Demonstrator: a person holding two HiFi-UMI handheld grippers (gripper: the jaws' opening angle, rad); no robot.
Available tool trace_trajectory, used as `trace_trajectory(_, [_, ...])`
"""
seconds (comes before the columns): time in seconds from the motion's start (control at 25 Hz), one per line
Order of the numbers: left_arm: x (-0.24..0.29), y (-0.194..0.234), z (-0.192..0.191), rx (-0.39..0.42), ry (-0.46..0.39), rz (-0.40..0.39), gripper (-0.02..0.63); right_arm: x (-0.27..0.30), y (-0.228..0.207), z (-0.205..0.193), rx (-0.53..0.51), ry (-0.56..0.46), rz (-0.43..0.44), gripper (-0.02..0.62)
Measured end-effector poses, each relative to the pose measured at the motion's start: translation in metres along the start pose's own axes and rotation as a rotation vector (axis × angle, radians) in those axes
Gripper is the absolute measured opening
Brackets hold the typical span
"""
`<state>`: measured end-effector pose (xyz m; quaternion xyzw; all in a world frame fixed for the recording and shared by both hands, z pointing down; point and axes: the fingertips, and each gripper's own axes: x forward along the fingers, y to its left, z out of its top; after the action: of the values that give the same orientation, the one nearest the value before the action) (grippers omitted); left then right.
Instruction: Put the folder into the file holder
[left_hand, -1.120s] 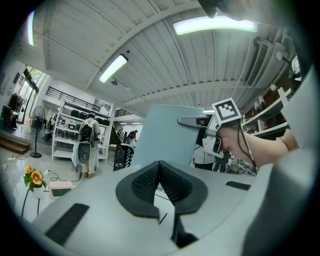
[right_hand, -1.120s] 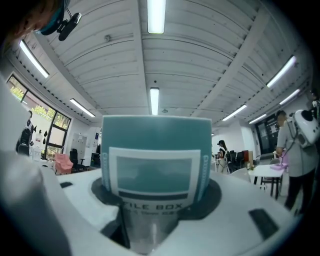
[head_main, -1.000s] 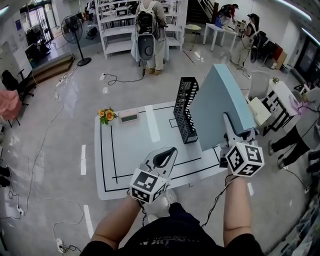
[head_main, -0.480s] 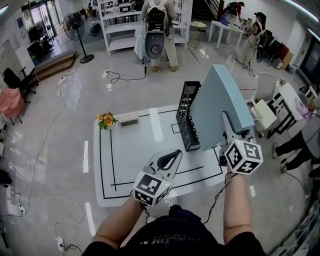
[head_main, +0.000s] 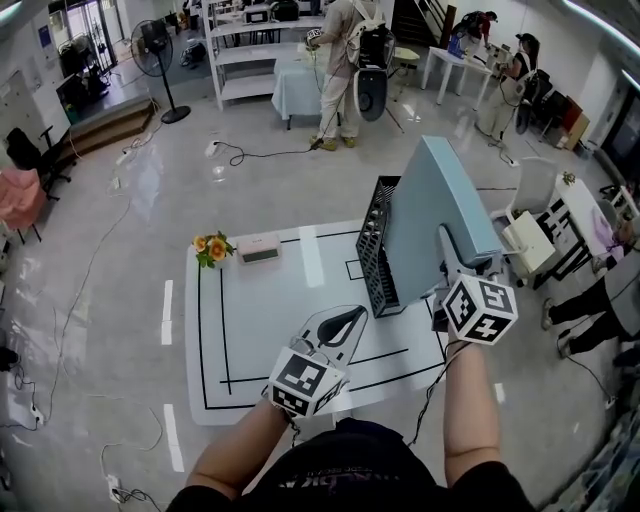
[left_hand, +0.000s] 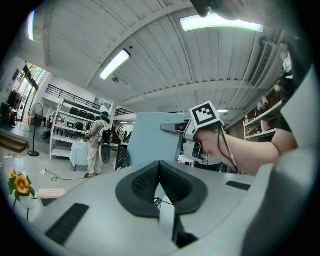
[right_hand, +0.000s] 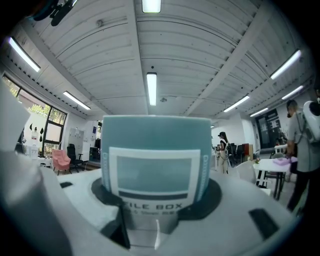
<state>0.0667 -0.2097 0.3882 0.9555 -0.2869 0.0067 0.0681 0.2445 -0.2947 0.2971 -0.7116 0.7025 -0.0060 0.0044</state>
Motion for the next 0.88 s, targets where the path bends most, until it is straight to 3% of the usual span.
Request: trace_trajectory(0.88, [0.009,0.032,-0.016,-0.003,0.065,0.036,0.003,0.051,0.008,-0.069,0.02,0.075,-0.003,0.267])
